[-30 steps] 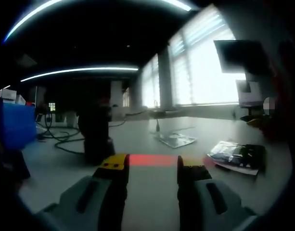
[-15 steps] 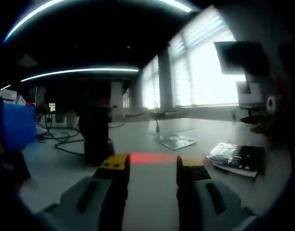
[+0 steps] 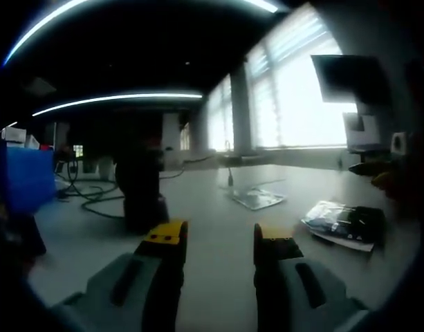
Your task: Clip sheet goods on table flip sheet goods clip sheet goods scan sheet goods put sheet goods back to table
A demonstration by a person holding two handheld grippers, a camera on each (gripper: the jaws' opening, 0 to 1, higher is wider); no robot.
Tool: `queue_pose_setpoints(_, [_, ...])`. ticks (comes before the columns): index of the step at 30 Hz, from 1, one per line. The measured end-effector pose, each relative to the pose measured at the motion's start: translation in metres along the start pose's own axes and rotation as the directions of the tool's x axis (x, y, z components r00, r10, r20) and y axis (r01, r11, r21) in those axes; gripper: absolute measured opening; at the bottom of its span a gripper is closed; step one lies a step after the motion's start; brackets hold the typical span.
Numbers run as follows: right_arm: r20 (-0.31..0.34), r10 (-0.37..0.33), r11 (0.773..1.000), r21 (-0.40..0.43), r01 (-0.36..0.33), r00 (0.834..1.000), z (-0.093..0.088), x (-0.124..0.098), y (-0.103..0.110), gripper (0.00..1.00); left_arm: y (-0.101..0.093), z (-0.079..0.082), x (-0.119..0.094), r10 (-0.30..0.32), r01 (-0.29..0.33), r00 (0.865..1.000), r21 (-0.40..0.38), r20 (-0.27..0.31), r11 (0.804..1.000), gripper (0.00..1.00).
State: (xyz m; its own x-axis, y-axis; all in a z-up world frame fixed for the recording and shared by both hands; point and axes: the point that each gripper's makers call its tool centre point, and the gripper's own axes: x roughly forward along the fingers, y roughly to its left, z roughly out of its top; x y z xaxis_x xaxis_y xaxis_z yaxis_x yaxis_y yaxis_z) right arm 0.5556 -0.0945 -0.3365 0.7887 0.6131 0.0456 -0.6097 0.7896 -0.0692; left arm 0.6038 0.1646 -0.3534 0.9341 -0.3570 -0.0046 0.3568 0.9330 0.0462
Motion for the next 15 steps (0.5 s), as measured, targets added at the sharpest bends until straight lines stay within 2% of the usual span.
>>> queue_pose_setpoints(6, [-0.016, 0.058, 0.998, -0.027, -0.058, 0.998, -0.002, -0.003, 0.029, 0.64, 0.0, 0.0, 0.0, 0.005, -0.005, 1.0, 0.002, 0.0, 1.0, 0.31])
queue_pose_setpoints(15, [-0.093, 0.117, 0.981, -0.144, -0.13, 0.989, -0.021, 0.0, 0.063, 0.66, -0.001, 0.0, -0.001, 0.002, -0.002, 1.0, 0.009, -0.001, 1.0, 0.31])
